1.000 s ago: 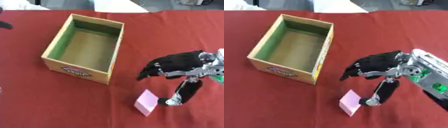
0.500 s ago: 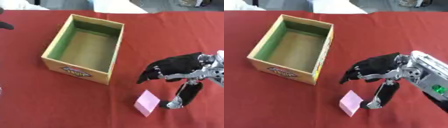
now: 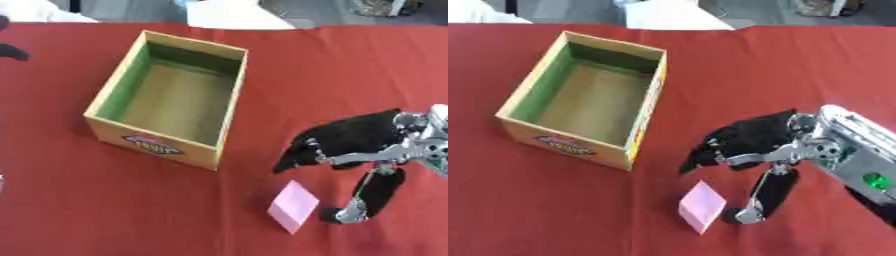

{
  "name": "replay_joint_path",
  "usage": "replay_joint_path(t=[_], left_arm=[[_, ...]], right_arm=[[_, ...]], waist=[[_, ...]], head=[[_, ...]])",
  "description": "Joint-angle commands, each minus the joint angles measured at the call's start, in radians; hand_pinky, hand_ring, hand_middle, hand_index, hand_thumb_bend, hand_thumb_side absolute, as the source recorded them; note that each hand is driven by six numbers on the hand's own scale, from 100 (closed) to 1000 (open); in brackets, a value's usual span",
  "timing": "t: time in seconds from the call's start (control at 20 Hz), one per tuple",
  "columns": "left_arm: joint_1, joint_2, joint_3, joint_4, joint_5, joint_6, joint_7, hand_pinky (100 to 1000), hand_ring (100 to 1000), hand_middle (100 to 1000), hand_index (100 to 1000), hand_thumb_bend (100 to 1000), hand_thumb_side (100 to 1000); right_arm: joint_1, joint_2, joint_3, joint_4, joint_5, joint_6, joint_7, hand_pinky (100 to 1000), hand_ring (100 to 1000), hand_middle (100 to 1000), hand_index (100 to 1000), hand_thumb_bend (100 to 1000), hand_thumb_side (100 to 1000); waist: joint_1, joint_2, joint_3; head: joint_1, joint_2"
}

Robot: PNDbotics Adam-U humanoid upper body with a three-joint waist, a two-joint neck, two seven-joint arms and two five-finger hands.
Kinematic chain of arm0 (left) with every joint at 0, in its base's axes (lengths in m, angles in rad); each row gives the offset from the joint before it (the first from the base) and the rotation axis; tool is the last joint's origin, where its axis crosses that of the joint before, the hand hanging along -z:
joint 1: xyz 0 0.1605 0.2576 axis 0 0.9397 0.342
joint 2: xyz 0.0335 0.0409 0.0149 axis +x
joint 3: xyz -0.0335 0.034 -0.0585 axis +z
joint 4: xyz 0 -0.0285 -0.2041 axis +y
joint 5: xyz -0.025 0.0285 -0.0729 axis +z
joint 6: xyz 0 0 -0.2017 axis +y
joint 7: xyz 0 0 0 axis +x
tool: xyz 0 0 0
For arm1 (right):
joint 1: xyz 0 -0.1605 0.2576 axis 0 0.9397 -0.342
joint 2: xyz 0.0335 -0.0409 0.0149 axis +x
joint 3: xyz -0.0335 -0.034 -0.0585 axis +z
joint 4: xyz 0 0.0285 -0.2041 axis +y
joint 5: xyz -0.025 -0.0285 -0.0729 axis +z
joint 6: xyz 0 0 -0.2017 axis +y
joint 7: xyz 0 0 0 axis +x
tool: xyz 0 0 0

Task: Pick up objects on the table and place them in the box.

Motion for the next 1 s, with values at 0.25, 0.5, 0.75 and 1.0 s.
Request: replay_joint_path(t=[0.25,0.5,0.75,1.0], left_arm=[[-0.005,0.021,-0.003,-0.017,-0.005,0.002,-0.011,542,735,600,732,100,731],[-0.006,0.02,-0.003,-0.017,-0.005,0.001,-0.015,542,736,601,732,100,730],[-0.007,0.019,-0.003,-0.017,-0.005,0.001,-0.017,542,736,601,732,100,730],[-0.008,0.018,-0.002,-0.017,-0.003,-0.001,-0.019,542,736,601,732,100,729]], right_arm=[[0.012,0.0,-0.01,-0.006,0.017,0.007,-0.025,950,887,849,996,266,422],[0.03,0.012,-0.009,0.001,0.04,0.009,-0.024,951,890,851,1000,219,442],[0.046,0.022,-0.011,0.018,0.059,0.001,-0.022,951,889,851,1000,222,435],[0.053,0.041,-0.009,0.054,0.085,-0.026,-0.023,950,889,849,1000,230,440]], waist=[[0.002,-0.018,0.001],[0.003,-0.017,0.002],[0.004,-0.015,0.003],[0.008,-0.014,0.006]], head=[[-0.001,0.004],[-0.003,0.003],[-0.007,0.001],[-0.01,-0.002]])
